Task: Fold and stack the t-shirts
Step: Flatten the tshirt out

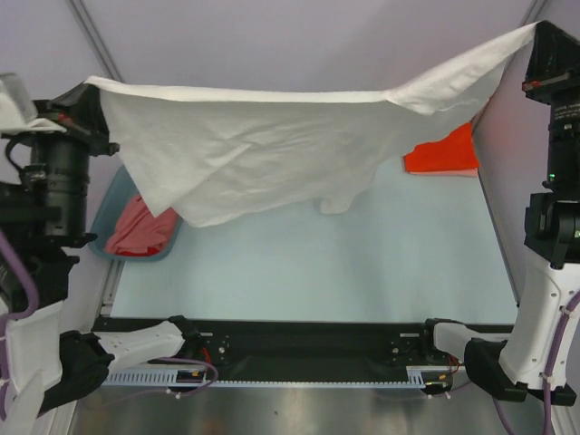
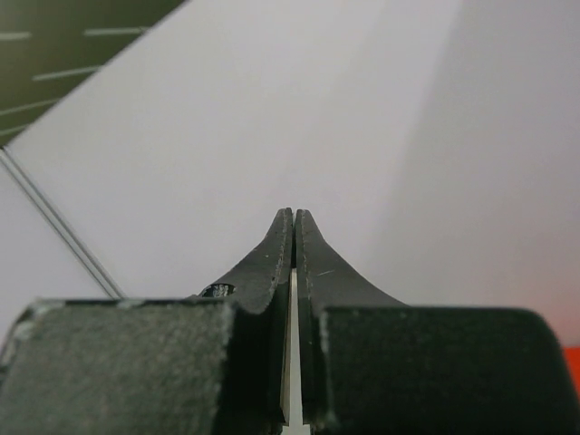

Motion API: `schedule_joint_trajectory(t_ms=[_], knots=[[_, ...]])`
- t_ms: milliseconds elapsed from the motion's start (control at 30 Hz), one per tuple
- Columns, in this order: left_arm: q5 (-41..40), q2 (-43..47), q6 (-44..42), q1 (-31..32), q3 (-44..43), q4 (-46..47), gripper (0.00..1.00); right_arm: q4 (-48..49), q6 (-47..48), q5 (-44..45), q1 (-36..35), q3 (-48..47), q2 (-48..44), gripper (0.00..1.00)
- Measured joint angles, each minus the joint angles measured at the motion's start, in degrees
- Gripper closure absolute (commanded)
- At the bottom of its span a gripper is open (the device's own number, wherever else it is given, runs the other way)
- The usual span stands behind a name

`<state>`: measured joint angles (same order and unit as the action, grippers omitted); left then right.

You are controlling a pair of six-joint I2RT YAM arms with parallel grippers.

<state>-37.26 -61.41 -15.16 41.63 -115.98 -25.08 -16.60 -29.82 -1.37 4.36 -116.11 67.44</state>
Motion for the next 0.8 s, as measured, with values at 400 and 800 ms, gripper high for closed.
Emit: schedule_joint_trajectory(t_ms=[400,800], knots=[[3.19,-10.34,-0.74,-4.37,-8.09,-0.46,1.00,3.28,-1.03,-0.66,0.04,-11.43,10.91,1.00],[10.99,-12.57,8.46,-12.70,-13.55,-2.19,1.00,-0.76,0.20,1.75,0.48,-13.53,8.81,1.00]])
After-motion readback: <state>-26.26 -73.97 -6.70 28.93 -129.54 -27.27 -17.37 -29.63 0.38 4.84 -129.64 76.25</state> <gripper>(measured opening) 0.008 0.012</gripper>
